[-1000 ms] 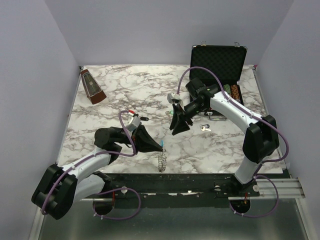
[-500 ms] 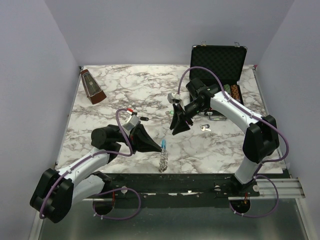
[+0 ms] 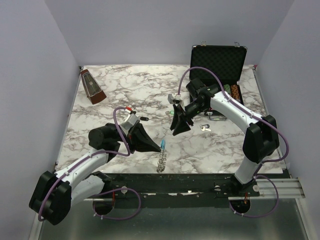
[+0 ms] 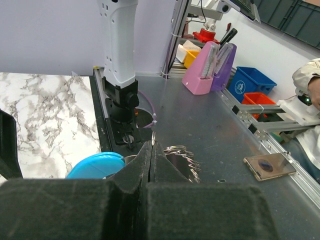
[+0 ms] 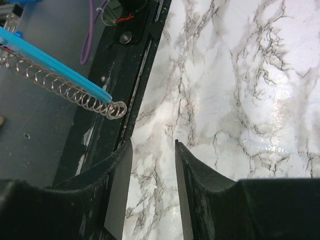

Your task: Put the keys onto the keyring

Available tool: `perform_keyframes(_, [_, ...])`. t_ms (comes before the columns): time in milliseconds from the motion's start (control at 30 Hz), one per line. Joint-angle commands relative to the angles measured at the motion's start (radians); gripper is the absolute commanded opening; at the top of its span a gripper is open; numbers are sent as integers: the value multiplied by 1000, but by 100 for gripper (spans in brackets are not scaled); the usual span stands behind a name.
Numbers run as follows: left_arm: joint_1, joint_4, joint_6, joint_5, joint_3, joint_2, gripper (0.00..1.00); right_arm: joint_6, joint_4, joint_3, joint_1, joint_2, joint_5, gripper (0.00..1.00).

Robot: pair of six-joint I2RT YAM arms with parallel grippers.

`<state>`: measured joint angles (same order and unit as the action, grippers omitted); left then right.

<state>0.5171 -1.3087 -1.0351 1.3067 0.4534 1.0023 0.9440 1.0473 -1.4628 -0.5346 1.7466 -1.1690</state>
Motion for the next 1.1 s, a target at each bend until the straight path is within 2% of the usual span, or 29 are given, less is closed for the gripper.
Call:
perform_keyframes(0, [-6,-282,-16,17,36,-14,0,22,28,10,4,-13,-37,48])
perform_keyframes(200, [-5,-242,50,23,1,-11,0,27,28,13,4,-10,-35,48])
perform_keyframes(300, [-6,-105,165,19,-7,-40,0,29,28,13,2,-7,-32,48])
perform_keyframes(367, [-6,84,298,3,1,-83,0,29,26,16,2,-6,-28,48])
perform_keyframes(433, [-6,394,502,-32,27,-146,0,32,17,24,2,-2,-15,48])
perform_keyframes(467, [-5,627,641,-58,48,-181,0,32,11,30,2,-4,-8,48])
perform_keyframes(533, [-6,927,861,-118,103,-237,0,32,-7,44,5,-5,15,48])
perform_keyframes(633, [-5,1130,989,-187,131,-289,0,30,-55,81,30,-36,32,48])
perform_keyframes(700, [-6,1186,1020,-227,127,-318,0,30,-87,114,62,-71,40,48])
perform_keyframes(867, [-6,1204,1014,-308,96,-367,0,-1,-191,211,212,-191,43,51])
perform_keyframes(1067, [-8,1247,1020,-376,82,-442,0,130,-182,344,398,-252,112,58])
